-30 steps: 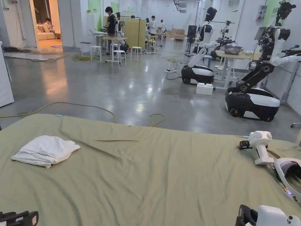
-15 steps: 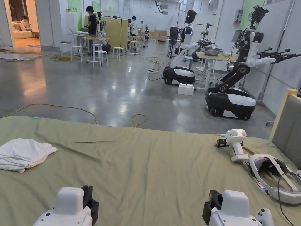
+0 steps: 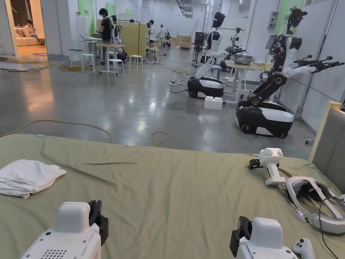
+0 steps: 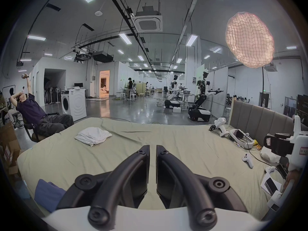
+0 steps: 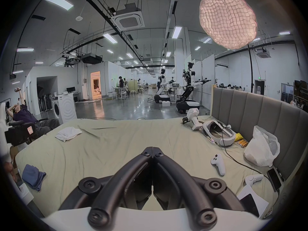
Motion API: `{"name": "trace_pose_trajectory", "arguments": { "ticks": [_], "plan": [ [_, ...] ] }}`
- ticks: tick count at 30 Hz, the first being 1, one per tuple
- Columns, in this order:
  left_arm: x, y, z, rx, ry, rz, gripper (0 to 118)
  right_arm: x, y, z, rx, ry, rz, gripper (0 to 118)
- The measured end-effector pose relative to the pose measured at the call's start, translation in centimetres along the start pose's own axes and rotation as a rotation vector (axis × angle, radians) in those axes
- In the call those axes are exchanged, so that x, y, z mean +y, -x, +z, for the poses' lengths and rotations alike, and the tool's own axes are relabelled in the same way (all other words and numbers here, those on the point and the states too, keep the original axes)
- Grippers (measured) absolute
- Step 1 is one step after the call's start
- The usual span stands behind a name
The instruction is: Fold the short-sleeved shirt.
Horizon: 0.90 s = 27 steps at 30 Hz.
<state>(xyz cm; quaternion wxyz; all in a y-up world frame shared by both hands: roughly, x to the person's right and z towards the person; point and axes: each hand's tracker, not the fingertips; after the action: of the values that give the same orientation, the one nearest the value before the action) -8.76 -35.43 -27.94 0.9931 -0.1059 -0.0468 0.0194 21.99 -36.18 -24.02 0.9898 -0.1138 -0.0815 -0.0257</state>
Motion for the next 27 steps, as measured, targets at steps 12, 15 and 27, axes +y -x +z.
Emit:
{"name": "trace_pose_trajectory", "arguments": {
  "ticks": [12,15,27],
  "plan": [
    [0.2,0.9,-0.3,0.055,-0.042,-0.059,43,0.2,0.7,0.0,-0.027,-0.045,0.043,41],
    [0.2,1.1,-0.4,0.066,-0.062,-0.051,71,0.2,0.5,-0.1,-0.051,-0.050,0.034,77],
    [-0.3,1.7,0.2,0.039,-0.113,-0.017,104,-0.4,-0.2,0.0,-0.076,-0.088,0.048,109]
  ]
}}
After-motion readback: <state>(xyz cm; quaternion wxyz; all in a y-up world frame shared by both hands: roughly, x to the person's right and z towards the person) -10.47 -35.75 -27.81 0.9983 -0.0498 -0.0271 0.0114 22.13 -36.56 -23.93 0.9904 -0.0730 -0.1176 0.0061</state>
